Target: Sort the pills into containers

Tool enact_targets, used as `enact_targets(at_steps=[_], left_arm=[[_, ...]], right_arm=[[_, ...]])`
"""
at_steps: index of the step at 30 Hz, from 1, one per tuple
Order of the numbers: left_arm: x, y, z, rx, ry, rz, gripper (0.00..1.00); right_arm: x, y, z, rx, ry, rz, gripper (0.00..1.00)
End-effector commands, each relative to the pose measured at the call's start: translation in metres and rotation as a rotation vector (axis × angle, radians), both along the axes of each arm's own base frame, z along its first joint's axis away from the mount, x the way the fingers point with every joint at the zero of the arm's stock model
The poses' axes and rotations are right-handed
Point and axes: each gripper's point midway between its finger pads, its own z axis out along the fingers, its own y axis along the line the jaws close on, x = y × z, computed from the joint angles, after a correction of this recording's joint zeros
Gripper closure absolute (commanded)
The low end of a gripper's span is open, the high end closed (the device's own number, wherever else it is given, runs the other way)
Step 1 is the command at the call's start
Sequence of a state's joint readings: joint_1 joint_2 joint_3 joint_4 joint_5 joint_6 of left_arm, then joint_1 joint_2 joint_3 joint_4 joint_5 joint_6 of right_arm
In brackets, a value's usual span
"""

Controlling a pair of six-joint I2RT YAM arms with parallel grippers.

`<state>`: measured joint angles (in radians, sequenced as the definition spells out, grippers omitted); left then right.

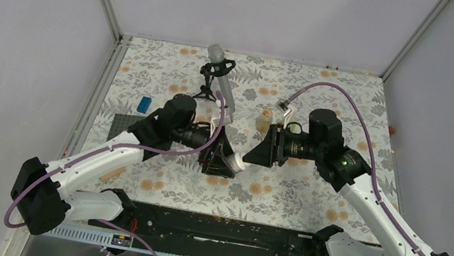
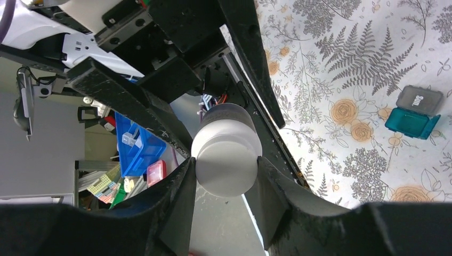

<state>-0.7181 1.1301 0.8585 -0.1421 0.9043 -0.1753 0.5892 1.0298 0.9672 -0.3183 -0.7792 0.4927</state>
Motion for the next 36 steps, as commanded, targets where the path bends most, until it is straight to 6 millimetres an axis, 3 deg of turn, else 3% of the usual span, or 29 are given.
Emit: enact_targets(at_steps=[1, 5, 7, 9, 11, 13, 17, 21, 24, 28, 30, 33, 36], left_arm=[[-0.008, -0.006, 0.025, -0.07, -0.012, -0.075, 0.31], [-0.01, -0.007, 0.027, -0.081, 0.007, -0.092, 0.47], [-0.011, -0.008, 0.03, -0.091, 0.007, -0.097, 0.6], [-0.008, -0.009, 0.034, -0.107, -0.001, -0.083, 0.9], [-0.001, -0.011, 0.035, -0.107, -0.003, -0.027, 1.0], [0.012, -0.012, 0.036, -0.111, -0.022, 0.058, 1.0], [0.036, -0.01, 0.034, -0.11, -0.024, 0.227, 1.0], [0.053, -0.007, 0.032, -0.122, -0.014, 0.351, 1.0], [0.054, -0.006, 0.033, -0.134, -0.01, 0.365, 1.0], [0.052, -0.006, 0.038, -0.154, -0.009, 0.356, 1.0], [0.051, -0.006, 0.04, -0.162, -0.008, 0.355, 1.0], [0.051, -0.006, 0.044, -0.174, -0.009, 0.356, 1.0], [0.05, -0.006, 0.046, -0.183, -0.011, 0.353, 1.0]], right_arm=[[-0.008, 0.005, 0.039, 0.101, -0.128, 0.075, 0.81], [-0.009, 0.006, 0.041, 0.126, -0.131, 0.071, 0.8], [-0.006, 0.008, 0.042, 0.136, -0.125, 0.06, 0.78], [0.001, 0.008, 0.04, 0.129, -0.123, 0.018, 0.63], [0.019, 0.006, 0.032, 0.097, -0.122, -0.088, 0.4], [0.039, 0.002, 0.02, 0.048, -0.084, -0.227, 0.25], [0.058, 0.001, 0.015, 0.052, -0.042, -0.408, 0.16], [0.063, 0.007, 0.018, 0.067, 0.005, -0.517, 0.17], [0.067, 0.012, 0.023, 0.092, 0.021, -0.561, 0.3], [0.072, 0.011, 0.034, 0.128, 0.012, -0.59, 0.37], [0.072, 0.013, 0.039, 0.131, 0.012, -0.582, 0.36], [0.071, 0.015, 0.038, 0.129, 0.015, -0.572, 0.26], [0.071, 0.016, 0.038, 0.128, 0.018, -0.57, 0.27]])
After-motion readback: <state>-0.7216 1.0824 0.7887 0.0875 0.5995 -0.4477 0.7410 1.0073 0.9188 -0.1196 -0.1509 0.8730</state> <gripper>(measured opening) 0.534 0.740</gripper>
